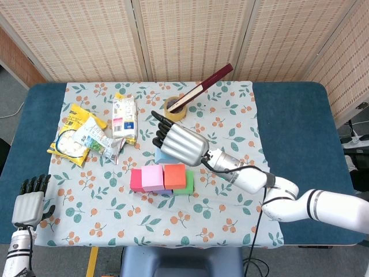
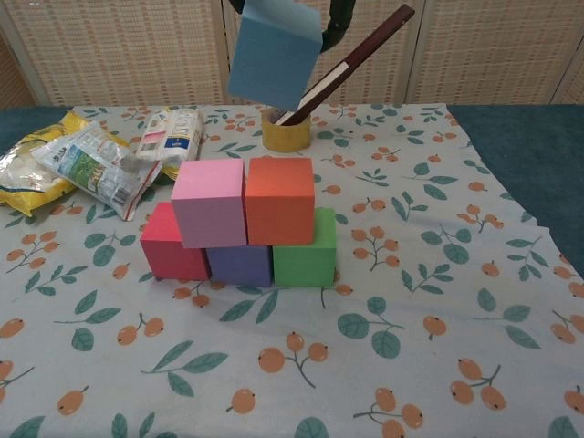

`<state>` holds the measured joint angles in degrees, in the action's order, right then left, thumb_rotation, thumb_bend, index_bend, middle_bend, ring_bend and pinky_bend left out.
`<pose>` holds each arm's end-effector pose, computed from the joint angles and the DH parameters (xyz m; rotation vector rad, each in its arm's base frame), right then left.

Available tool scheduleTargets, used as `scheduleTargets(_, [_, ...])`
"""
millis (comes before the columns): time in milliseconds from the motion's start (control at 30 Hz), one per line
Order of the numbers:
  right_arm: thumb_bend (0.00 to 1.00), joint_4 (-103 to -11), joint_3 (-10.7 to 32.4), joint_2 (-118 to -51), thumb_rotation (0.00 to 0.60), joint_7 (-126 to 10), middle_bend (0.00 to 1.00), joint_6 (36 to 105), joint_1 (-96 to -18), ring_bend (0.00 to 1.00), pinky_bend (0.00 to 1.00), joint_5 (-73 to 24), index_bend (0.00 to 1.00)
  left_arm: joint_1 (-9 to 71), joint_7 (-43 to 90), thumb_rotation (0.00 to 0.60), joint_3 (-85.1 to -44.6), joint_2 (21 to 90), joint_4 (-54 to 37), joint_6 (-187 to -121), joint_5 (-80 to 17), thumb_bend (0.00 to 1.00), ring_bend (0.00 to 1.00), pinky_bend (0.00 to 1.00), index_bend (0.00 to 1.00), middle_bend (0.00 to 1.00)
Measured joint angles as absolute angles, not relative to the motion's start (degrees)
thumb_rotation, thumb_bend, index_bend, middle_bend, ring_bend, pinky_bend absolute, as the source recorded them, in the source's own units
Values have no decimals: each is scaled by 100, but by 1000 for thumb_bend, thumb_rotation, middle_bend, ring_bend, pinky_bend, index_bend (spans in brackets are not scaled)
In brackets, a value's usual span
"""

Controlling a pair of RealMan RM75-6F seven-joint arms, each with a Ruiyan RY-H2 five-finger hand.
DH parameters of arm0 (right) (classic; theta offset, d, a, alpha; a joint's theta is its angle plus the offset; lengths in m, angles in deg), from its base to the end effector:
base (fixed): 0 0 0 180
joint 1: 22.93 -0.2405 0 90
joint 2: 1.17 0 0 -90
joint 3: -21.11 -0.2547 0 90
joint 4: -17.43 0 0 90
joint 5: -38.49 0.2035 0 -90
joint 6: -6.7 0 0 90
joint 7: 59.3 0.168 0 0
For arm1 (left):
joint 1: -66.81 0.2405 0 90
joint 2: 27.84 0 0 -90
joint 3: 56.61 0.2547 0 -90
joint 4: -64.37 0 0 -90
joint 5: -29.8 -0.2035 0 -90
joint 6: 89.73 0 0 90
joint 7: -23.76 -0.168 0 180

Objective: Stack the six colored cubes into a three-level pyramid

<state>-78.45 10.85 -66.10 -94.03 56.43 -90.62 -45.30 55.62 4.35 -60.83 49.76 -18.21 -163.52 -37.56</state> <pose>0.0404 -0.3783 0.0833 2.1512 0.3397 0.9276 -0.3499 0.2386 0.0920 -1.3830 -0.9369 -0.5279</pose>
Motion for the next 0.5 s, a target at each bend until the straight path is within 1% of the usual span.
scheduleTargets(100, [107,-8091,1181,-6462,600,-9592,498,5536,-8977,289,47,-4566,689,5566,422,600,-6087,4979,-1827,-16381,-3779,324,0,60,0,43])
scheduleTargets(233, [108,-8282,1293,-6422,600,-9775,498,5430,-8901,289,47,-4675,689,5577,397,600,-6092,4984,-1833,-16407,-3779,324,0,61,0,43])
scheduleTargets(500, [112,-8356,1310,-6481,600,-9896,497,5332,-8881,289,47,-4706,688,5596,391,600,-6092,4979,-1854,-16440,-3795,323,0,60,0,43])
